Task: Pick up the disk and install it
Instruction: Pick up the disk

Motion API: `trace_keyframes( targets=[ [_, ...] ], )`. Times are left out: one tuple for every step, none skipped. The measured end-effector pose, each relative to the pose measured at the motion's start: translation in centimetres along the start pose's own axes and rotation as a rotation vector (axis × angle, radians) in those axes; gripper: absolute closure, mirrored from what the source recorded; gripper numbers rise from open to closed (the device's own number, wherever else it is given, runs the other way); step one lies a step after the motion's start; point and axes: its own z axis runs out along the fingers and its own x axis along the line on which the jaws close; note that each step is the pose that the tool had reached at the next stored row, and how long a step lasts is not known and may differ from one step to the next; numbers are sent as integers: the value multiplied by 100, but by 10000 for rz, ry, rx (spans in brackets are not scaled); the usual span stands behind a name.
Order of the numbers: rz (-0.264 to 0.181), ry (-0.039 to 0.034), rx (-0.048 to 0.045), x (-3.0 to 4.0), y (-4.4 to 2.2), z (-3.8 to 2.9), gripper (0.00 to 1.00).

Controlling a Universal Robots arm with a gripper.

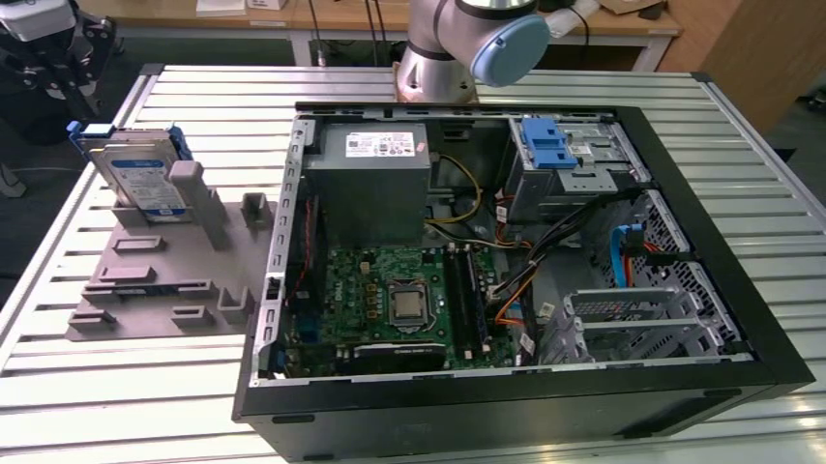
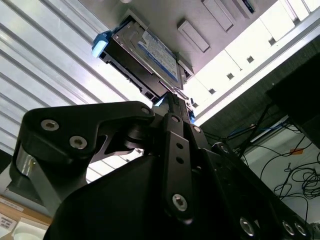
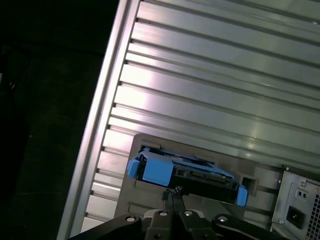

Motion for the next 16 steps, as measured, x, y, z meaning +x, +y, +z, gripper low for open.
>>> trace_keyframes(
  targets=[
    [-37, 2, 0, 0, 0, 0, 89],
    [-71, 3, 0, 0, 0, 0, 89],
    [-104, 5, -1, 0, 0, 0, 89],
    [-137, 5, -1, 0, 0, 0, 89],
    [-170, 7, -2, 0, 0, 0, 89],
    [-201, 8, -2, 0, 0, 0, 89],
    [-228, 10, -2, 0, 0, 0, 89],
    [-255, 11, -2, 0, 0, 0, 89],
    [-279, 12, -3, 0, 0, 0, 89],
    [-299, 13, -3, 0, 0, 0, 89],
    [-315, 13, -3, 0, 0, 0, 89],
    [-323, 14, -3, 0, 0, 0, 89],
    [-324, 13, -3, 0, 0, 0, 89],
    [-327, 14, -3, 0, 0, 0, 89],
    [-329, 14, -3, 0, 0, 0, 89],
    [-331, 14, -4, 0, 0, 0, 89]
  ],
)
